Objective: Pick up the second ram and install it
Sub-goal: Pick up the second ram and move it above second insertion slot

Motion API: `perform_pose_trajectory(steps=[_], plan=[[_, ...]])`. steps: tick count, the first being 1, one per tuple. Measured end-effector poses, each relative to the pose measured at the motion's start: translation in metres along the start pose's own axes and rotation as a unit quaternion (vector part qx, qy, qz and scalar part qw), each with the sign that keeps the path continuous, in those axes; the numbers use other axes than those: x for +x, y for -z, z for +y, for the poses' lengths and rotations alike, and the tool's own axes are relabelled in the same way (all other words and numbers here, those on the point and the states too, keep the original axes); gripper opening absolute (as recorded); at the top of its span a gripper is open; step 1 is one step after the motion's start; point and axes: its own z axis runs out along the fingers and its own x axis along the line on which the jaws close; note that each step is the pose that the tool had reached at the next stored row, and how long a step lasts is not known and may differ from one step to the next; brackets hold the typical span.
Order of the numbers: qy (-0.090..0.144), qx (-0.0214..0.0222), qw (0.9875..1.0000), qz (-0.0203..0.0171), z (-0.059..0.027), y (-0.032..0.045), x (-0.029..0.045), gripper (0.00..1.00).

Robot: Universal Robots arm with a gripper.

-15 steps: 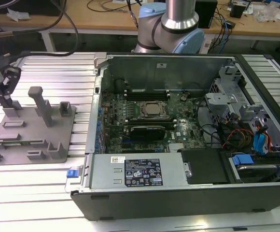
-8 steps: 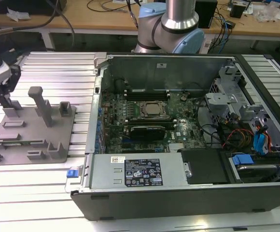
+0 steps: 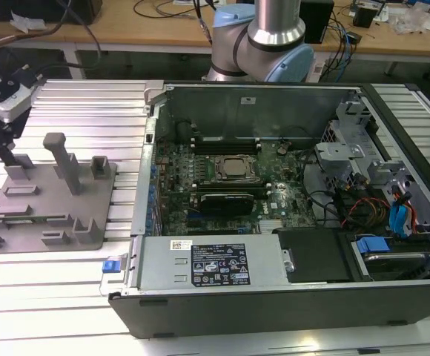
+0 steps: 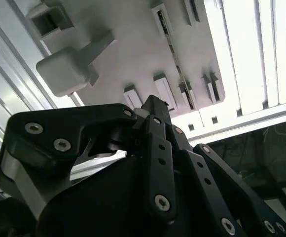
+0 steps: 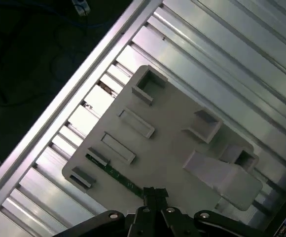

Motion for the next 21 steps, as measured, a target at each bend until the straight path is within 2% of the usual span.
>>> perform_pose_trajectory(steps=[2, 4, 6, 7, 9, 10, 11, 15, 19, 21], plan=[[0.033, -0.0006, 0.9995, 0.0015, 0.0, -0.0002, 0.0, 0.08], [0.054, -0.001, 0.9986, 0.0024, -0.0001, -0.0006, 0.0, 0.08], [0.078, -0.0015, 0.997, 0.0035, -0.0001, -0.0009, 0.0, 0.08], [0.099, -0.0019, 0.9951, 0.0044, -0.0001, -0.0014, 0.0, 0.08], [0.121, -0.0023, 0.9926, 0.0054, -0.0001, -0.0018, 0.0, 0.08], [0.137, -0.0026, 0.9905, 0.006, -0.0001, -0.0022, 0.0, 0.08], [0.156, -0.003, 0.9877, 0.0069, -0.0001, -0.0026, 0.0, 0.08], [0.23, -0.0044, 0.9731, 0.0102, -0.0003, -0.0045, 0.0001, 0.08], [0.267, -0.0051, 0.9637, 0.0118, -0.0003, -0.0057, 0.0001, 0.08], [0.302, -0.0058, 0.953, 0.0134, -0.0003, -0.0066, 0.0001, 0.08]])
